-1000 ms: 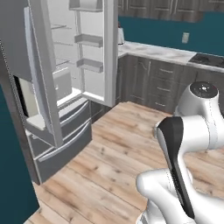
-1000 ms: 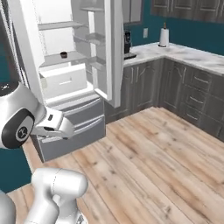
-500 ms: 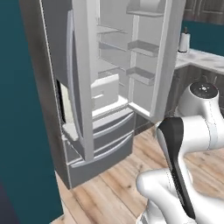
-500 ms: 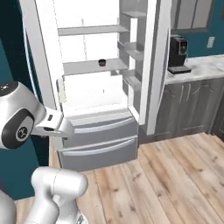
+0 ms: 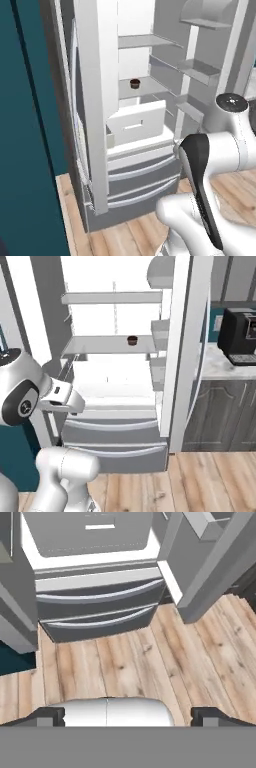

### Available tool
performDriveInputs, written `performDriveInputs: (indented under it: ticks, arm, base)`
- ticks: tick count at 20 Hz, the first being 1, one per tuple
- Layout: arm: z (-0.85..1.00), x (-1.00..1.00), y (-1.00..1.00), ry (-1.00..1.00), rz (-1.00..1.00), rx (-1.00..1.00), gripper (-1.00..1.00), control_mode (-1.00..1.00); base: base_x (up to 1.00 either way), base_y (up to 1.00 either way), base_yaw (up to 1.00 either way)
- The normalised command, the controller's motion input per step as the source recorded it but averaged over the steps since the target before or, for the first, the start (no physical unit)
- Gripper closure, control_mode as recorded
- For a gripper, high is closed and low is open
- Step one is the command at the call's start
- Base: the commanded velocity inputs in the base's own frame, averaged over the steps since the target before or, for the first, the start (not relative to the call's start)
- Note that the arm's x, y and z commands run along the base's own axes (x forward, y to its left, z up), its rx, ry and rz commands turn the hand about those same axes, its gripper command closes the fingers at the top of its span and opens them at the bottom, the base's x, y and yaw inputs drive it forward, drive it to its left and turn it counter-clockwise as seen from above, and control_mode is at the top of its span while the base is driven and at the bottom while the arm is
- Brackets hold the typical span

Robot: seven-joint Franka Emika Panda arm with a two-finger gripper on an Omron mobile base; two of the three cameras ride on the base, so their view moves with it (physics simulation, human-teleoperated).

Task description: Take the cupcakes from the fridge and place them on the empty tray on the dining counter.

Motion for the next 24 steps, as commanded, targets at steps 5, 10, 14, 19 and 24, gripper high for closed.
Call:
performDriveInputs:
  ticks: [5,10,14,19,24]
  arm:
    - [0.0,0.0,0.0,0.0,0.0,0.0,-1.0,1.0]
    - [0.0,0.0,0.0,0.0,0.0,0.0,-1.0,1.0]
    - [0.0,0.0,0.0,0.0,0.0,0.0,-1.0,1.0]
    - [0.0,0.0,0.0,0.0,0.0,0.0,-1.0,1.0]
    - [0.0,0.19,-0.18,0.01,0.0,0.01,-1.0,-1.0]
  base:
    - [0.82,-0.38,0.3]
    - [0.86,-0.08,0.19]
    - [0.85,0.0,0.1]
    - [0.91,-0.04,0.03]
    - [0.44,-0.18,0.0]
